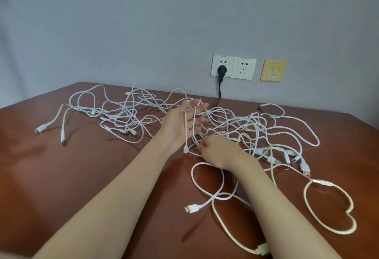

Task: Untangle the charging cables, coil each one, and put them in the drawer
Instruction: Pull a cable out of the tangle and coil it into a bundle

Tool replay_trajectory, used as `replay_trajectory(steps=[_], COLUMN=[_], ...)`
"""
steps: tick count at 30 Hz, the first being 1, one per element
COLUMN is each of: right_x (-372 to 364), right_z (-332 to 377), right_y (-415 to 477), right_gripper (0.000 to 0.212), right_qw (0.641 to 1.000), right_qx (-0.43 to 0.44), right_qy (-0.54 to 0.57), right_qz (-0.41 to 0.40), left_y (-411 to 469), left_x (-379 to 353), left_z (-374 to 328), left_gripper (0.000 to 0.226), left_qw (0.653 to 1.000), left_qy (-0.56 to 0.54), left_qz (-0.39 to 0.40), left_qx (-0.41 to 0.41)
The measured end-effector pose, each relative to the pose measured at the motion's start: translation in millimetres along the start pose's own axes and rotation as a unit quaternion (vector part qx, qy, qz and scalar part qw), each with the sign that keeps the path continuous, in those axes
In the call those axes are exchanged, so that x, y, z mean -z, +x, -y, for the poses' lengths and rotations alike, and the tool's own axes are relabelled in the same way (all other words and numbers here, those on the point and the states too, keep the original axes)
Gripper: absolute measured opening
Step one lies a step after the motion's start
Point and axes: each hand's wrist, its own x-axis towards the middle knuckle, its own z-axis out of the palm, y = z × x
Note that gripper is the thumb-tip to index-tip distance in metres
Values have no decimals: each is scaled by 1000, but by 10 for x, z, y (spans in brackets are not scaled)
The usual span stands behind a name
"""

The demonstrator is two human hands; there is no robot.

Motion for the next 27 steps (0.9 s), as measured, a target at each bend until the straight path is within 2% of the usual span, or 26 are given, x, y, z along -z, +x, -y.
replay_trajectory(steps=[1,3,5,7,9,11,14,19,21,27], right_x=[-18,-27,10,28,20,3,6,-37,-100,-110], right_z=[-8,-8,13,27,35,19,0,32,84,119], right_y=[-25,-42,-40,-29,-19,-5,1,-61,-84,-80], right_gripper=[26,27,27,35,42,38,31,27,30,37], right_qw=[1000,992,968,951,953,952,951,977,977,963], right_qx=[10,22,-6,-32,-27,-15,7,58,72,65], right_qy=[11,120,252,307,297,279,267,161,174,248], right_qz=[-15,-22,-7,-11,-59,-122,-152,-125,-99,-86], left_y=[-8,-17,-18,-16,-7,7,26,-1,1,40], left_x=[-2,-21,-58,-97,-114,-97,-22,12,-1,32], left_z=[3,27,78,124,145,136,81,60,73,93], left_gripper=[28,27,30,32,35,39,41,41,41,38], left_qw=[1000,1000,1000,1000,999,998,998,989,985,976], left_qy=[-1,-3,-8,-8,-22,-43,-66,-149,-172,-210], left_qz=[-1,3,11,18,29,36,22,-4,-15,-51], left_qx=[0,2,9,17,20,16,1,4,5,-2])
